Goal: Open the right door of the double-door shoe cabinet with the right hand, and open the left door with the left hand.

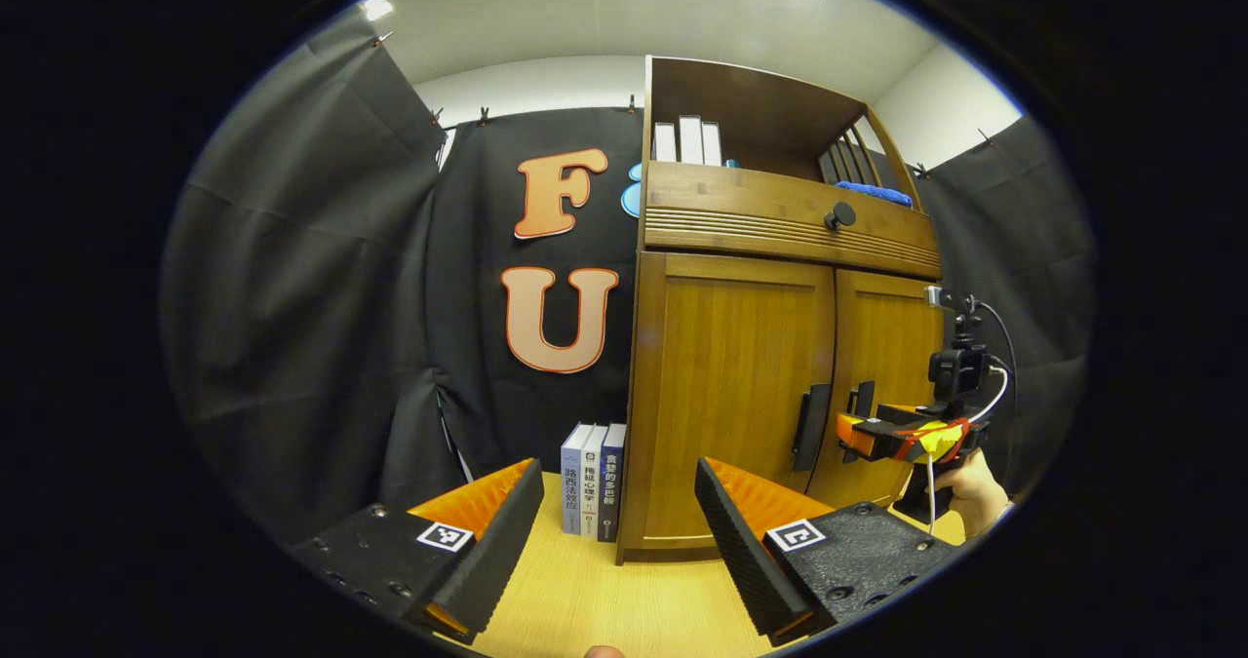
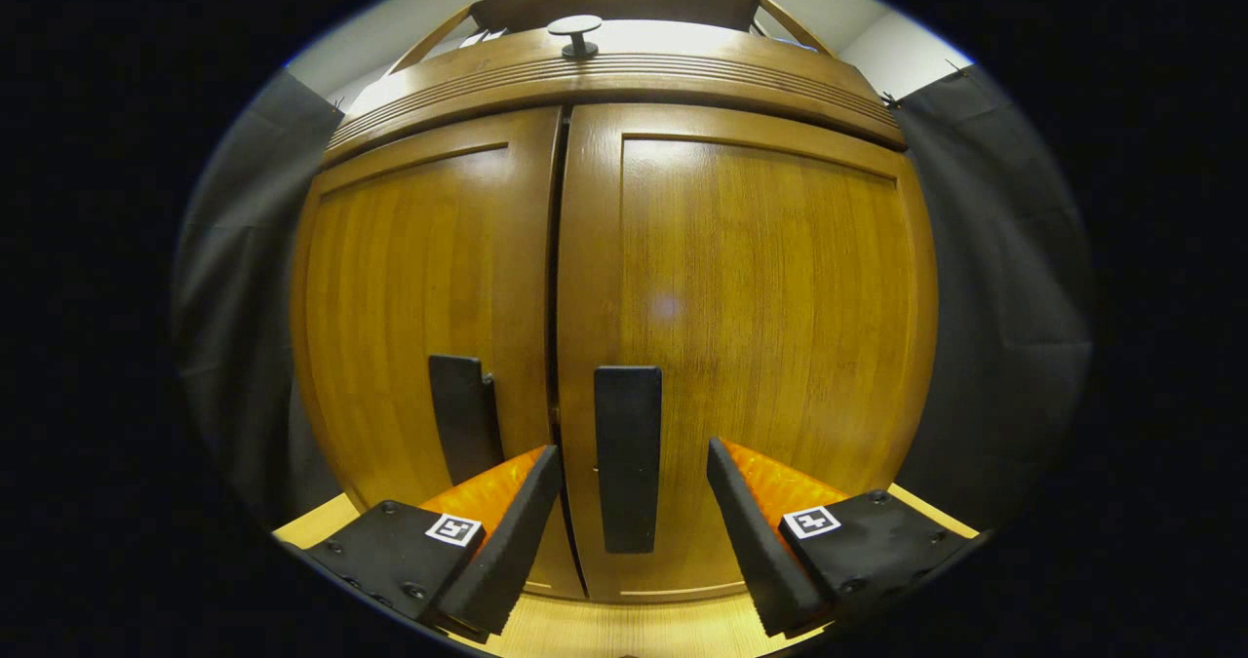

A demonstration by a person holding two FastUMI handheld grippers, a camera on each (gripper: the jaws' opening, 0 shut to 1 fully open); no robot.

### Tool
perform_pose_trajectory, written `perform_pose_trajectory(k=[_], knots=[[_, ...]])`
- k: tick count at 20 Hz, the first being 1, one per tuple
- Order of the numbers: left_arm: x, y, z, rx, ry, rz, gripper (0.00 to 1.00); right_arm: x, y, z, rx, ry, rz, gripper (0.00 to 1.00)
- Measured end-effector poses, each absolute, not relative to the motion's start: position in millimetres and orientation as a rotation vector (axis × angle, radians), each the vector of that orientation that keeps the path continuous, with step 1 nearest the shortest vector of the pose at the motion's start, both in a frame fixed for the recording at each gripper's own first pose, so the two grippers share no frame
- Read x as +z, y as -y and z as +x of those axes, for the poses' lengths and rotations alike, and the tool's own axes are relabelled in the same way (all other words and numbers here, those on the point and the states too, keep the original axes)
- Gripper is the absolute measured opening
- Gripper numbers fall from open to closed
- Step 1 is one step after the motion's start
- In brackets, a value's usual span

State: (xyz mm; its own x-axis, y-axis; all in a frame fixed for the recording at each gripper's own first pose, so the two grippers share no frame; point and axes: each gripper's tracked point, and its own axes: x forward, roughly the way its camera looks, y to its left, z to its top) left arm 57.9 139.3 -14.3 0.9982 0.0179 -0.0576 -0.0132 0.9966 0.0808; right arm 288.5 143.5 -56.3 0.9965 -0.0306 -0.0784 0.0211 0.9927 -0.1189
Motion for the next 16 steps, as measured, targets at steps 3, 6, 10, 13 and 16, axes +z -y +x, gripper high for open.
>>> perform_pose_trajectory(k=[3, 6, 10, 13, 16], knots=[[-11.4, -147.4, 63.4, 0.019, -0.039, 0.068, 0.92, -58.8, -135.4, 298.8, -0.049, -0.091, -0.113, 0.93], [-11.2, -150.6, 67.7, 0.024, -0.035, 0.057, 0.94, -60.4, -138.5, 303.2, -0.031, -0.109, -0.087, 0.87], [-14.1, -149.8, 67.5, 0.020, -0.043, 0.046, 0.97, -61.9, -142.1, 303.6, -0.019, -0.114, -0.093, 0.76], [-17.4, -150.7, 65.0, 0.025, -0.060, 0.046, 0.97, -68.1, -149.0, 301.9, 0.013, -0.137, -0.073, 0.61], [-11.2, -152.4, 58.3, 0.037, -0.052, 0.052, 0.97, -74.4, -146.9, 299.8, 0.013, -0.158, -0.063, 0.53]])
